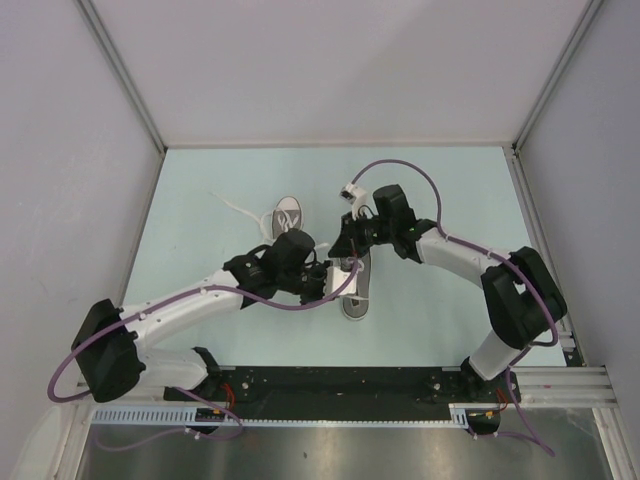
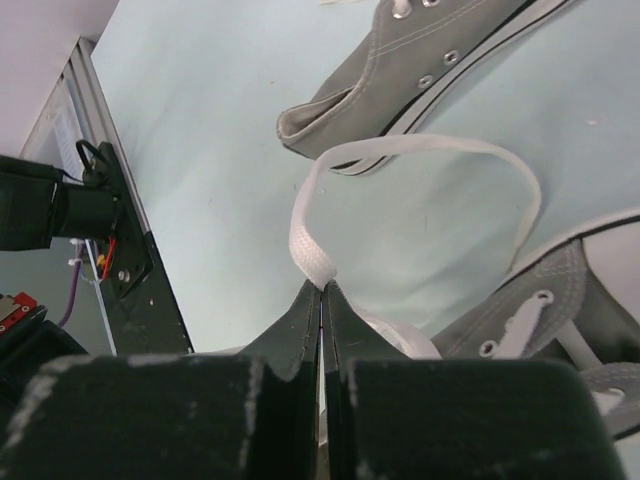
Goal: Tie the shoes
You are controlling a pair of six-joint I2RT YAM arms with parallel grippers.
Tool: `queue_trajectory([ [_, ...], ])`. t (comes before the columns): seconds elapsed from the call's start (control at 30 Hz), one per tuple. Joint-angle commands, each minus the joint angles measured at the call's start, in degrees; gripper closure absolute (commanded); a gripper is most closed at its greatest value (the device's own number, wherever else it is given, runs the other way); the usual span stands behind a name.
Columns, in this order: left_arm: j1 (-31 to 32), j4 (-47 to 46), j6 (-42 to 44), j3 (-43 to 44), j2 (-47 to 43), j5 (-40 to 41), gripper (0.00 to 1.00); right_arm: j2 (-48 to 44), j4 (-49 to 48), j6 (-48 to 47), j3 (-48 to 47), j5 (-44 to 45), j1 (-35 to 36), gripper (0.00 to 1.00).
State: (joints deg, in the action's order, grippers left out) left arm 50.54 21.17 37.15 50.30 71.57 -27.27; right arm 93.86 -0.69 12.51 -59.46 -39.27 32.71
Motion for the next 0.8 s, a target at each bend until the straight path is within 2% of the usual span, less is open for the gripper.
queue_trajectory([
  [0.0, 0.34, -2.27, 1.88, 1.03, 0.15, -1.56, 1.00, 0.53, -0.28, -2.58, -0.13, -0.20, 2.53, 1.00],
  [0.1, 0.43, -2.80, 1.88, -0.47, -0.81, -1.39, 1.00, 1.23, -0.63, -2.85, -0.13, -0.37, 3.76, 1.00],
  [0.13, 0.43, -2.97, 1.70, -1.17, -0.99, -1.30, 1.00, 1.32, -0.80, -2.85, -0.13, -0.55, 3.85, 0.93],
  [0.17, 0.43, -3.06, 1.61, -1.43, -1.17, -1.21, 1.00, 0.80, -0.72, -3.02, -0.13, -0.90, 3.85, 0.75],
  [0.23, 0.43, -3.68, 0.39, -2.40, -1.70, -1.04, 1.00, -0.08, 0.33, -4.33, -1.00, -0.90, 3.50, 0.65],
  [0.27, 0.43, -4.11, 0.04, -2.66, -2.05, -1.12, 1.00, -1.39, 4.86, -5.56, -2.40, -0.64, 2.72, 0.61],
  [0.53, 0.43, -6.84, -3.74, -4.69, -2.58, -1.30, 1.00, -6.33, 17.99, -24.52, -3.91, 4.02, -1.33, 0.59],
  [0.77, 0.43, -8.34, -5.50, -4.69, -1.88, -0.25, 1.00, -4.75, 21.69, -30.27, -3.91, 8.15, -1.33, 0.59],
])
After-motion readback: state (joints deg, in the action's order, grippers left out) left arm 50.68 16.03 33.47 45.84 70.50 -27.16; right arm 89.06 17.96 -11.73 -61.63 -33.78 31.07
